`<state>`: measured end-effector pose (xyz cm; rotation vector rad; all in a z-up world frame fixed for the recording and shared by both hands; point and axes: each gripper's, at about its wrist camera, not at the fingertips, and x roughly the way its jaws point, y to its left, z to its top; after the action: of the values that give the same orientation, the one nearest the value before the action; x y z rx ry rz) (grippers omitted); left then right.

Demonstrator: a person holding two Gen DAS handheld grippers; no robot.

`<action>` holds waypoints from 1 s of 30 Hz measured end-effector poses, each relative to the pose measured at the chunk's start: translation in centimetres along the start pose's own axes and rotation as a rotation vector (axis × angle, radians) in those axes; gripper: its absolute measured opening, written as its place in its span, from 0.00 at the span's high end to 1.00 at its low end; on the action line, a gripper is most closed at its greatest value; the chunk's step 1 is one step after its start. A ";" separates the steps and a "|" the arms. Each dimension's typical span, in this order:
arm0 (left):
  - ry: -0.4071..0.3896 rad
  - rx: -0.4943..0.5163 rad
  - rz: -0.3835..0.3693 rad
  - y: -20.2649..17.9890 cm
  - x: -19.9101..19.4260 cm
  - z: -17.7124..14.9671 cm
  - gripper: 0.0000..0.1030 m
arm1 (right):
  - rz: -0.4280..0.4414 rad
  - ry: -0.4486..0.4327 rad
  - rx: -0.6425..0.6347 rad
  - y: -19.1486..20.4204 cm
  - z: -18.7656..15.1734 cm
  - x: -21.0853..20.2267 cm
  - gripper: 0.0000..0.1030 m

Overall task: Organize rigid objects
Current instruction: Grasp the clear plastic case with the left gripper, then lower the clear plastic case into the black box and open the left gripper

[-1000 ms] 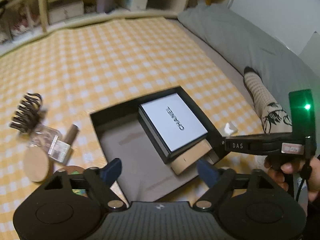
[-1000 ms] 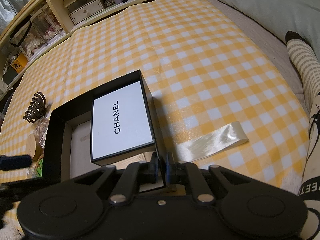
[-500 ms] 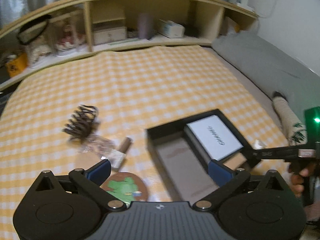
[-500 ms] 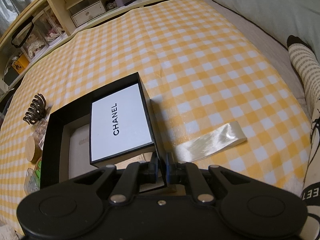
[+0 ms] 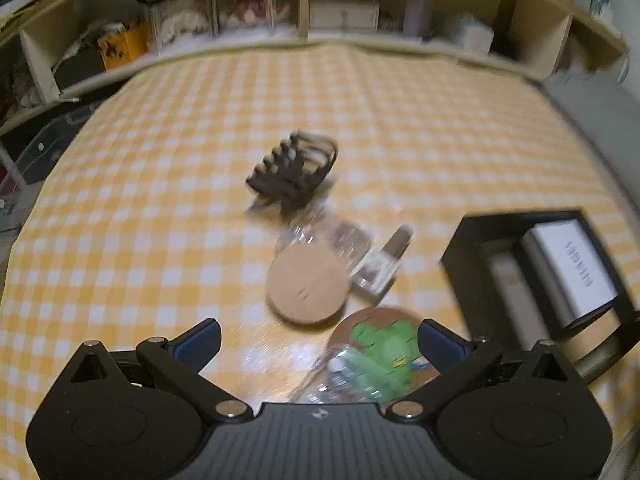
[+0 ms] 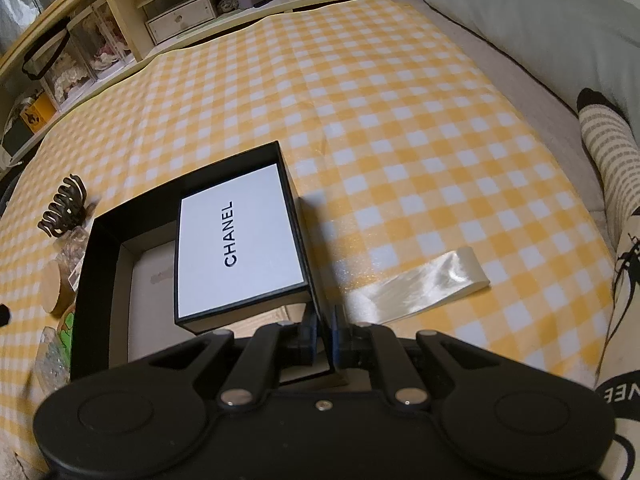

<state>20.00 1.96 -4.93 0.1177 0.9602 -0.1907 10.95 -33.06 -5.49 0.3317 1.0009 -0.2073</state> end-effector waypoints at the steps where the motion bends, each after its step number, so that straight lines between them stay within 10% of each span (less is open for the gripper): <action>1: 0.014 0.020 -0.008 0.2 0.4 0.0 0.00 | -0.003 0.000 -0.001 0.0 0.0 0.0 0.93; 15: 0.137 0.397 -0.119 -2.5 3.3 -3.3 0.00 | 0.014 0.000 -0.016 0.3 0.2 0.5 0.93; 30: 0.201 0.341 -0.173 -1.8 4.0 -2.7 0.26 | 0.052 0.004 -0.043 0.5 0.0 0.4 0.93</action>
<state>19.64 0.28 -9.76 0.3729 1.1322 -0.5098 11.34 -32.63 -5.77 0.3184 0.9987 -0.1381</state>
